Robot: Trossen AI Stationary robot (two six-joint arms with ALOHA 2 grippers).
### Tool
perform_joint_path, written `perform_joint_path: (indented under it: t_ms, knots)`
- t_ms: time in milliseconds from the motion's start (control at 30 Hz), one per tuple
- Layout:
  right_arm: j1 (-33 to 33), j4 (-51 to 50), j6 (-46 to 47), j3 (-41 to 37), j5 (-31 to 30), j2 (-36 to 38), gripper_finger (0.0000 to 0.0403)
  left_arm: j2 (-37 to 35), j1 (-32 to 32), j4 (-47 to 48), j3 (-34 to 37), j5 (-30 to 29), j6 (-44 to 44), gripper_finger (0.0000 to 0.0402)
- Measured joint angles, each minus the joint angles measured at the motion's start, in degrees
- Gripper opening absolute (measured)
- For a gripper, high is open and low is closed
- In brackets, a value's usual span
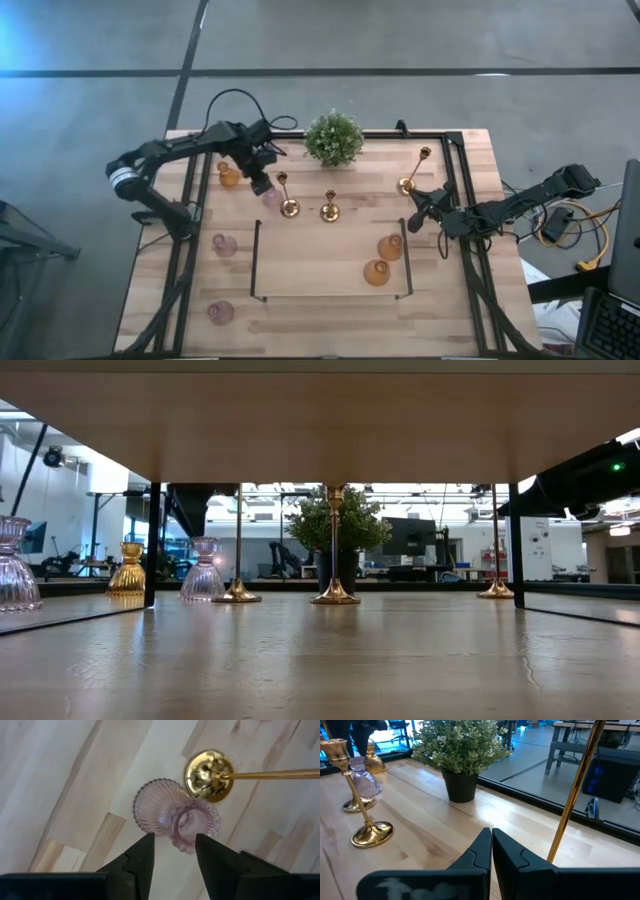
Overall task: Pick & Place candle stick holders
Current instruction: Put the top violet candle holder on the shelf
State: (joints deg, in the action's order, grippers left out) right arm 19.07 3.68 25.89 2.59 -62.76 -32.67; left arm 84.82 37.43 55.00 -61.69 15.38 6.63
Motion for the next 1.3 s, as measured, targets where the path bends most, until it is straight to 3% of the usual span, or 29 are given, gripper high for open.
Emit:
perform_joint_path:
  t_ms: [333, 433, 567, 900, 1067, 1300]
  knots:
    - [0.0, -0.02, 0.02, 0.0, 0.0, -0.02, 0.0009, 4.55, -0.04, -2.03, 0.02, 0.04, -0.08, 0.0144]
    - [0.0, -0.03, 0.0, 0.0, 0.0, 0.0, 0.0009, 5.14, -0.07, -1.73, -0.01, 0.66, 0.33, 0.0119]
    - [0.02, -0.04, 0.0, 0.0, -0.02, -0.02, 0.0009, 4.51, -0.13, -1.24, -0.09, 0.35, 1.16, 0.0034]
    - [0.04, 0.0, -1.51, 0.0, -0.04, -0.02, 0.0008, -1.17, -0.09, 4.95, -1.97, -2.43, -0.7, 0.0031]
    - [0.02, 0.15, -4.04, 0.0, -0.2, 0.02, 0.0008, -4.75, -0.09, 9.68, -6.67, -3.08, -0.87, 0.0031]
    - [0.0, 2.35, -8.57, 0.0, -0.22, 0.0, 0.0008, -7.71, -0.08, 18.1, -20.09, -10.65, -1.25, 0.0031]
